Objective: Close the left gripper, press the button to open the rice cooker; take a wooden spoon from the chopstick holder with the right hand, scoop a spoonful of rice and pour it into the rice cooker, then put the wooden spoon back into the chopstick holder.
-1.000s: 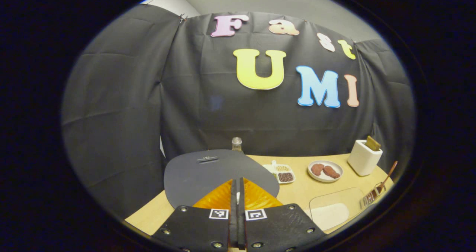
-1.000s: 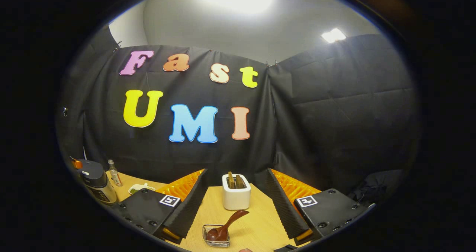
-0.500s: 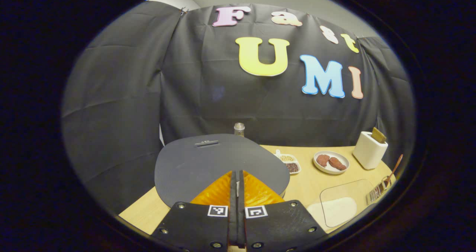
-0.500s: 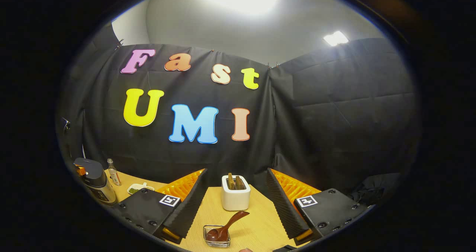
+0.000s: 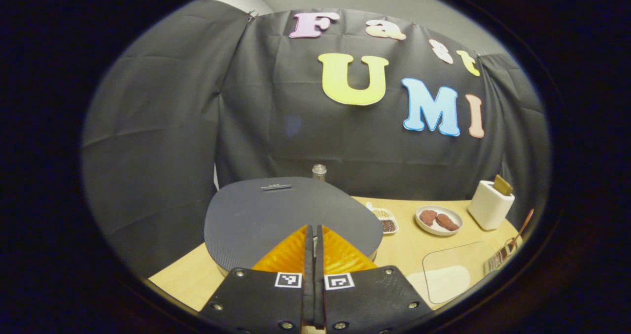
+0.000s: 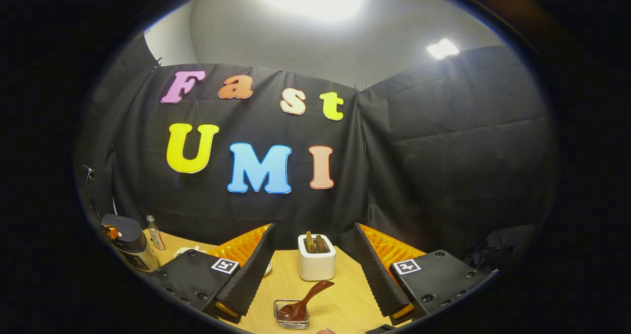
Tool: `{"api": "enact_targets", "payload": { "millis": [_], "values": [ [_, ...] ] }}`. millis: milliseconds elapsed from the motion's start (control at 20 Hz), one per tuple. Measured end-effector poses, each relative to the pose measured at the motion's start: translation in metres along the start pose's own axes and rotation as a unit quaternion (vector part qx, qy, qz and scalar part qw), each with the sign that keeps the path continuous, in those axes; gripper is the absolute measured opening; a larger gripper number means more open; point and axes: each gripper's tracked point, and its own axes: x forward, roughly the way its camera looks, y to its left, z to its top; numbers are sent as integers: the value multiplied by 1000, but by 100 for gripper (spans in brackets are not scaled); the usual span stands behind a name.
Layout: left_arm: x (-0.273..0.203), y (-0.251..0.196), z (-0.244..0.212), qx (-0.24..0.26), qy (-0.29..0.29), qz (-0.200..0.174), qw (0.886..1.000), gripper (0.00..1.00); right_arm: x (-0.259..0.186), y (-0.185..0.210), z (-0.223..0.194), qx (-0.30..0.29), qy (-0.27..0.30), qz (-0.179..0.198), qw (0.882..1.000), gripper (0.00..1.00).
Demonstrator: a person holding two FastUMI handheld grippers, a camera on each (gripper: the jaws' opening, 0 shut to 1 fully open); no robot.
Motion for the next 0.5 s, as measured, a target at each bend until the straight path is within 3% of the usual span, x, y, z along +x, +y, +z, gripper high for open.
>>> {"api": "enact_targets", "payload": {
  "millis": [100, 500],
  "values": [
    [-2, -1, 12, 6, -3, 5, 1000, 2, 1, -4, -1, -1, -1, 0, 1000, 96],
    [-27, 21, 121, -5, -107, 44, 993, 2, 9, -15, -13, 15, 11, 10, 1000, 98]
  ]
}}
